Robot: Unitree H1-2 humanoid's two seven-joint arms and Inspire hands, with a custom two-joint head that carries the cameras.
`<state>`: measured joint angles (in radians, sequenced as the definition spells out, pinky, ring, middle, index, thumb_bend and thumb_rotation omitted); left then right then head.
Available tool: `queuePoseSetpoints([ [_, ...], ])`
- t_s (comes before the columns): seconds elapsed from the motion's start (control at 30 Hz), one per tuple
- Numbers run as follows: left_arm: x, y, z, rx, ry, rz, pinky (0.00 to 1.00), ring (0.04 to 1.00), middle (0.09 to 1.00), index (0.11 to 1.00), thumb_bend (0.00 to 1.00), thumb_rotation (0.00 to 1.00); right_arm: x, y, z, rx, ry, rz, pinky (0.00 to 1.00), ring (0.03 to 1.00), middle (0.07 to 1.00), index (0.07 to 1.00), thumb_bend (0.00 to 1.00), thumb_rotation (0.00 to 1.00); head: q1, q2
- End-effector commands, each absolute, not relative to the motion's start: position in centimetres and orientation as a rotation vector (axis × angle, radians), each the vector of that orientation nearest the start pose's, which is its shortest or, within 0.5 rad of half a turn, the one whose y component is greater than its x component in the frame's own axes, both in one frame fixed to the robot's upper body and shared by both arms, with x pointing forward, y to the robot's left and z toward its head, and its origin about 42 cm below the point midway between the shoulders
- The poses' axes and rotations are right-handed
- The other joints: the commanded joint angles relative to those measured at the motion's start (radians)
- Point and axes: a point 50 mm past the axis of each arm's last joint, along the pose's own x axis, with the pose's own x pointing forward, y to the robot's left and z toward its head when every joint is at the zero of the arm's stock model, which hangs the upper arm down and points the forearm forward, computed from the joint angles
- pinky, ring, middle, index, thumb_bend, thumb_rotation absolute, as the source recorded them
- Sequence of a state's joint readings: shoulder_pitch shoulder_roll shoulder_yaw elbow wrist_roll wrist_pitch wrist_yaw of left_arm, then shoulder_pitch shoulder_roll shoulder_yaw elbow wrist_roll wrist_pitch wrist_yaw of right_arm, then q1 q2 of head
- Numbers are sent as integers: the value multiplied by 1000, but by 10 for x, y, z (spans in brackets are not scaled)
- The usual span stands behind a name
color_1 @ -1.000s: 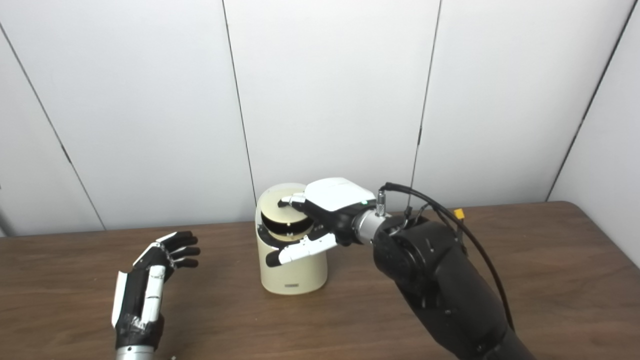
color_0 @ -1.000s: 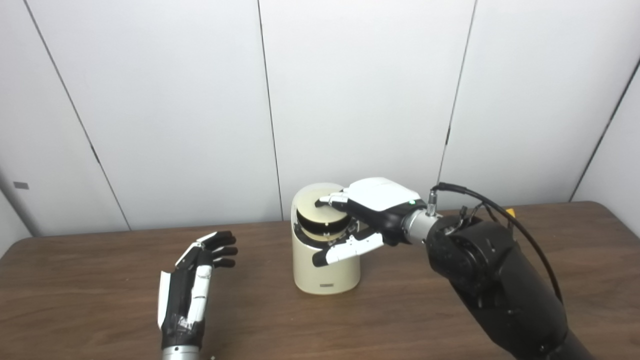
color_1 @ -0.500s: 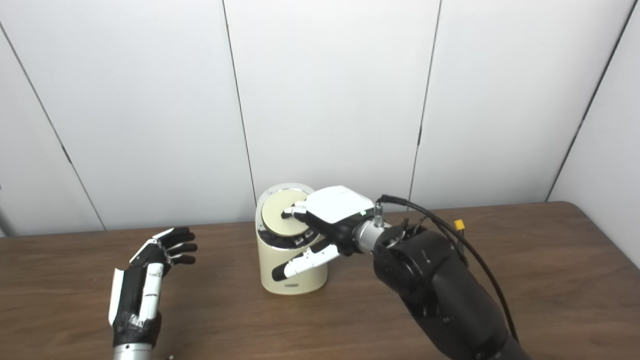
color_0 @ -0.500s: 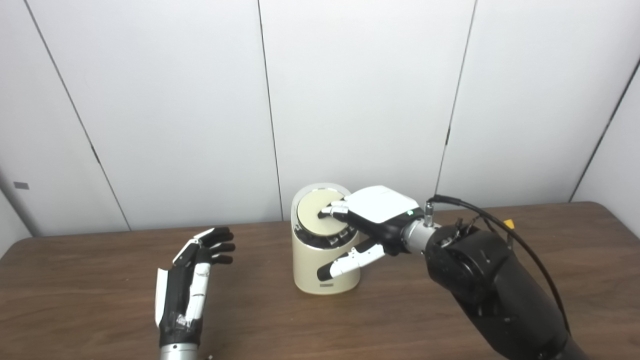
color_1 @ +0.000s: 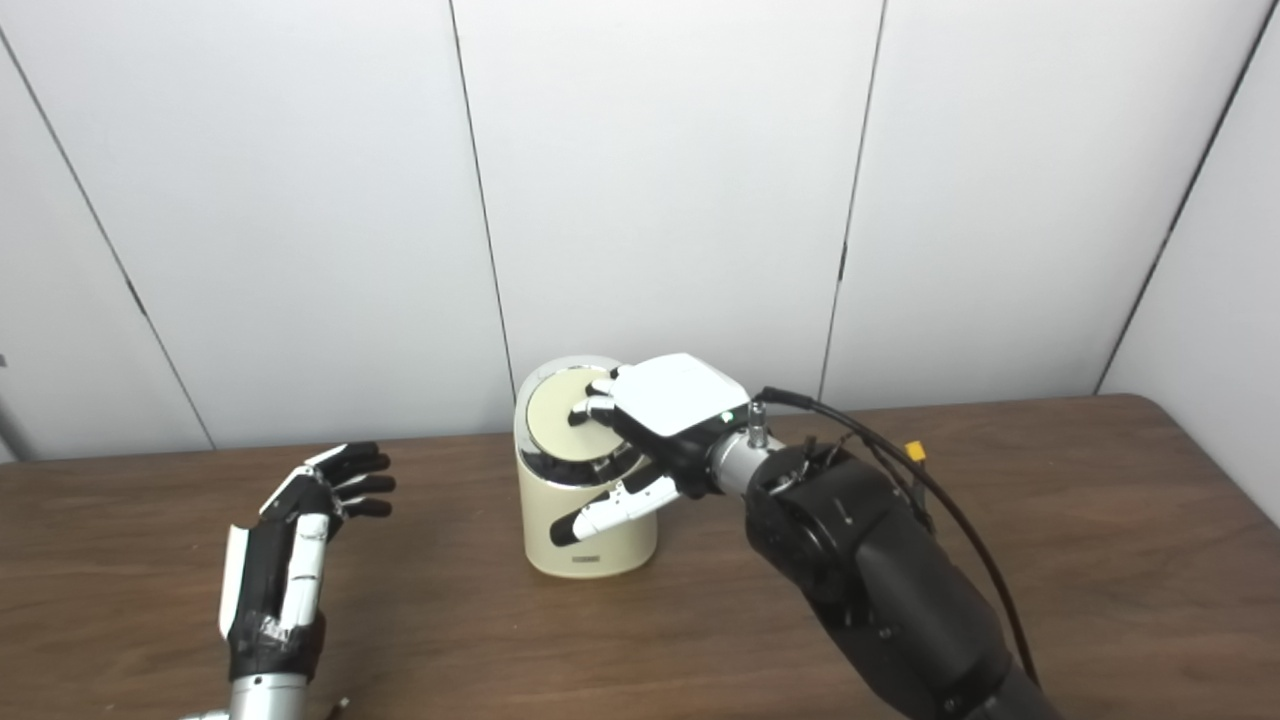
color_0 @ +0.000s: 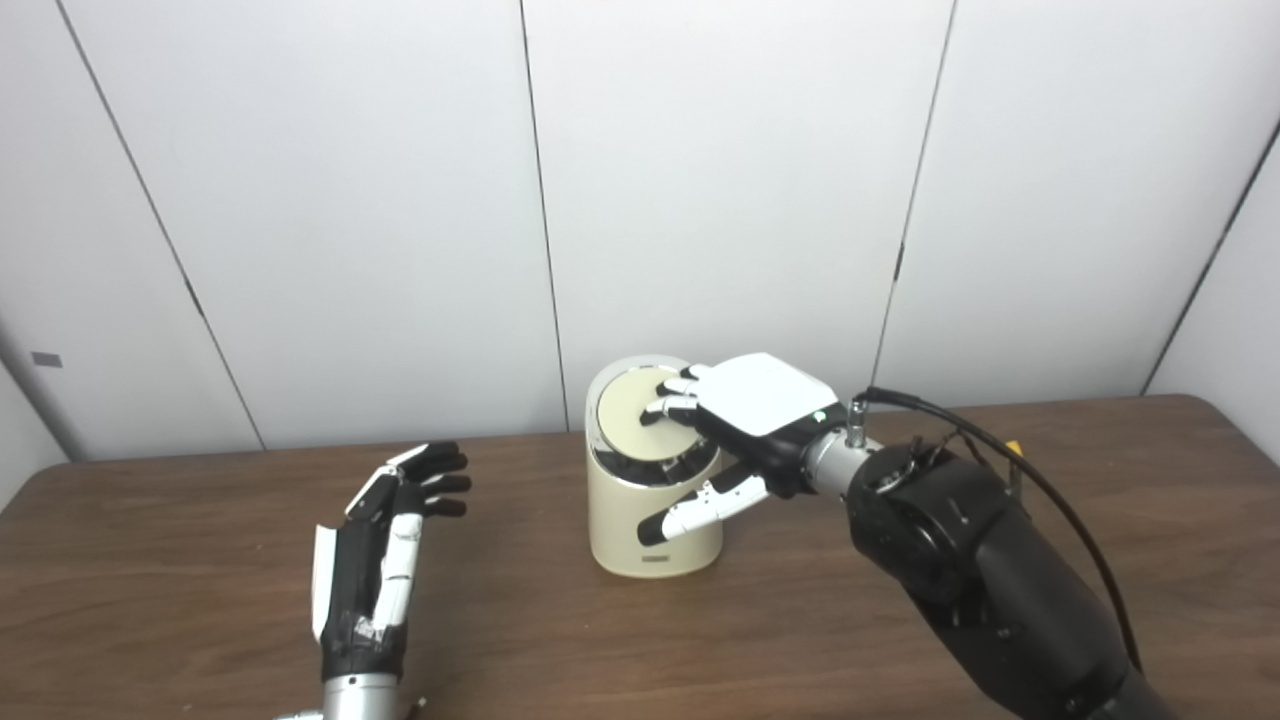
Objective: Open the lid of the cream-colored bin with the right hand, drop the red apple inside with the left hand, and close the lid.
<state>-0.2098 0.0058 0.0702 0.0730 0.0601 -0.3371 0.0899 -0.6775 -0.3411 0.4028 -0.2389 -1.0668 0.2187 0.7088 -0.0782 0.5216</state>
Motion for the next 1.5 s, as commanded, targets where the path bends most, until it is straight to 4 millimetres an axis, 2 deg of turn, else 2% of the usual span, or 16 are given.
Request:
queuePoseSetpoints([
  [0.0, 350, 215, 186, 33, -566, 99, 577, 647, 696, 705, 646, 880, 401, -158, 328, -1635, -362, 359, 946, 982, 952, 785, 835, 889, -1, 2],
  [0.5, 352, 215, 188, 36, -562, 101, 574, 661, 705, 709, 624, 886, 382, -160, 311, -1691, -504, 319, 1000, 1000, 966, 663, 852, 825, -3, 1],
  [0.73, 351, 213, 190, 25, -557, 103, 568, 660, 706, 710, 622, 881, 377, -168, 304, -1691, -472, 315, 1000, 1000, 965, 669, 845, 795, 1, 3],
  [0.93, 350, 213, 190, 25, -558, 107, 568, 658, 705, 709, 633, 874, 376, -173, 298, -1679, -463, 314, 1000, 1000, 972, 687, 852, 817, 3, 2],
  [1.1, 351, 214, 189, 28, -561, 104, 567, 658, 704, 709, 624, 879, 376, -175, 296, -1656, -468, 299, 1000, 1000, 984, 744, 841, 793, 1, -2],
  [1.23, 352, 214, 187, 31, -560, 107, 567, 656, 702, 706, 620, 876, 375, -178, 299, -1627, -494, 268, 1000, 1000, 1000, 780, 827, 829, 4, -8],
  [1.3, 352, 214, 187, 36, -560, 110, 567, 656, 702, 706, 625, 881, 372, -180, 301, -1560, -542, 230, 986, 1000, 992, 830, 825, 805, 4, -11],
  [1.37, 352, 214, 186, 35, -567, 109, 567, 656, 702, 707, 615, 880, 369, -184, 301, -1460, -608, 166, 947, 975, 972, 955, 781, 785, 5, -12],
  [1.47, 352, 215, 185, 34, -570, 104, 573, 657, 705, 709, 613, 878, 368, -191, 296, -1354, -663, 82, 957, 975, 975, 996, 746, 853, 6, -15],
])
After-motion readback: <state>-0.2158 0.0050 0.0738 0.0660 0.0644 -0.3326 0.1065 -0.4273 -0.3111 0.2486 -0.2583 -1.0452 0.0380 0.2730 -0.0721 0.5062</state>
